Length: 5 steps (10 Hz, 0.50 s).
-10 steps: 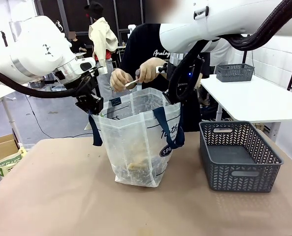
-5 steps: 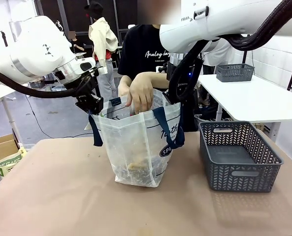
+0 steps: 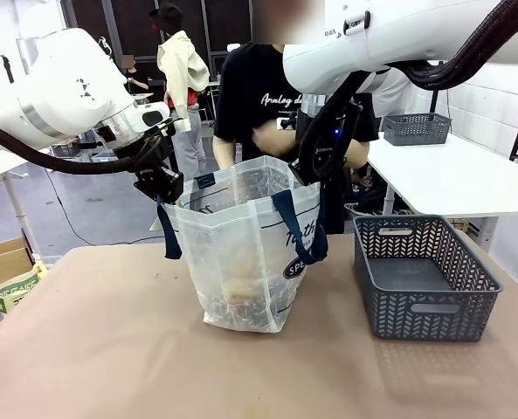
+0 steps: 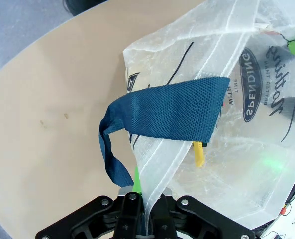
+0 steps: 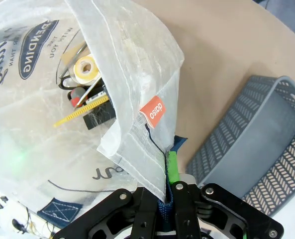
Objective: Transfer purchased items from the store into the shopping bag.
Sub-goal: Move the Reusable shopping bag to the right side of the table.
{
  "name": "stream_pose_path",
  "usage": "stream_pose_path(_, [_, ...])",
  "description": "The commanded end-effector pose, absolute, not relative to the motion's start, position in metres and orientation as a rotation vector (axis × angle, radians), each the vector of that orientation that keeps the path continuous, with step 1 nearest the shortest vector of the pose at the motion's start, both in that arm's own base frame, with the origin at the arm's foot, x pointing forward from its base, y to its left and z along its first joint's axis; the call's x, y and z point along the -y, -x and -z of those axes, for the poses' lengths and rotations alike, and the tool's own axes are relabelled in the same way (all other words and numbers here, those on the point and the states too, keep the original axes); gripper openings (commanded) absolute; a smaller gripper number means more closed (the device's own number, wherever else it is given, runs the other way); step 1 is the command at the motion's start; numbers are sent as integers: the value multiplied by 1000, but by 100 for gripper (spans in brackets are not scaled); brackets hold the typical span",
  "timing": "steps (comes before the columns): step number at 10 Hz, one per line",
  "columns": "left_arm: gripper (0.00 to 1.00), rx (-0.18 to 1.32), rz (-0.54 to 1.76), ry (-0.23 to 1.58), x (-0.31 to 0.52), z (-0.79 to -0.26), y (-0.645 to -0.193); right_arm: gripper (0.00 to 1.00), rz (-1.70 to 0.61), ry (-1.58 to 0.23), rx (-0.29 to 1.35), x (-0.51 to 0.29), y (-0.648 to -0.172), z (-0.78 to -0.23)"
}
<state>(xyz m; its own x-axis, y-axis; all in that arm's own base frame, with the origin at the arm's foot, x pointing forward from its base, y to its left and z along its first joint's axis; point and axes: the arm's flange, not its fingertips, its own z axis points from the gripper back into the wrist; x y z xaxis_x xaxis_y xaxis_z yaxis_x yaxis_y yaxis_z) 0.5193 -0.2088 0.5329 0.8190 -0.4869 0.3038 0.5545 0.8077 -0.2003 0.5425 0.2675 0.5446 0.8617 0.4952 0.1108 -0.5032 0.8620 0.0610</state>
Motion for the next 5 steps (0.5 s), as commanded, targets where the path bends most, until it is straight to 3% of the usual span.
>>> stream_pose_path(1, [0,247,562,288,208,-534,-519,0,-524,-89,94,-267,-543,-545])
stream_pose_path(5, [0,247,562,288,208,-534,-519,0,-524,-89,94,-267,-543,-545])
